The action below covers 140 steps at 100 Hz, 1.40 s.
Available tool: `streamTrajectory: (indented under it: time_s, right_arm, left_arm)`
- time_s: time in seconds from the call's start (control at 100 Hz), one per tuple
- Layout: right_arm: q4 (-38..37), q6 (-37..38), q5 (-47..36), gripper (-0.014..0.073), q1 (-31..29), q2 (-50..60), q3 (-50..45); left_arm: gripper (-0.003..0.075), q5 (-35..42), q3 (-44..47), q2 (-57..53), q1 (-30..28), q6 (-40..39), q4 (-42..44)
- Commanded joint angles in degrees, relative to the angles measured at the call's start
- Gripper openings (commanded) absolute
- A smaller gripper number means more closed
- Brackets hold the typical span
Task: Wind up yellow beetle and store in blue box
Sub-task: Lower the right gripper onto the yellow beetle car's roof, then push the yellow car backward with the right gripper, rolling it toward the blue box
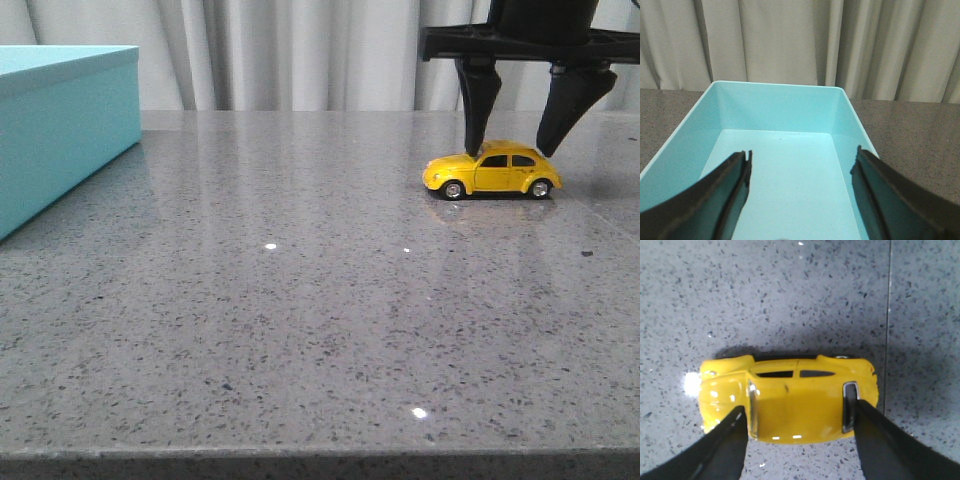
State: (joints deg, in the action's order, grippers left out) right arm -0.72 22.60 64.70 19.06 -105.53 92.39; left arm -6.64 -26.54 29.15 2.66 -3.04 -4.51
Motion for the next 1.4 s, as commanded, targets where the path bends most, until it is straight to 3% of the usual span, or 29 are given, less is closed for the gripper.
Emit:
streamTrajectory:
  time_s: [0.0,0.28,0.58,1.01,1.24,1.39]
  right_arm:
    - [-1.1,0.4,-0.9,0.0470,0.1,2.0,1.9]
    - [-1.4,0.4,-0.9,0.0468,0.1,1.3,1.9]
    - [-6.5,0.4,3.4,0.0468,-2.7,1.3,1.9]
    - [-20.1,0.4,9.6,0.0468,-9.6,1.3,1.8]
    - [-20.2,-0.7,10.1,0.0468,-10.4,2.8,1.8]
    - [-14.9,-1.1,9.9,0.0468,-9.7,7.0,1.8]
  left_arm:
    - [0.0419,4.3,-2.0,0.5,0.2,0.1,-0.5]
    - [0.0419,4.3,-2.0,0.5,0.2,0.1,-0.5]
    - [0.0419,4.3,-2.0,0.5,0.2,0.1,-0.5]
    - [0.0419,4.3,-2.0,0.5,0.2,0.1,-0.5]
    - [0.0419,4.2,-2.0,0.5,0.2,0.1,-0.5]
    - [0.0419,4.7,-2.0,0.5,0.2,0.1,-0.5]
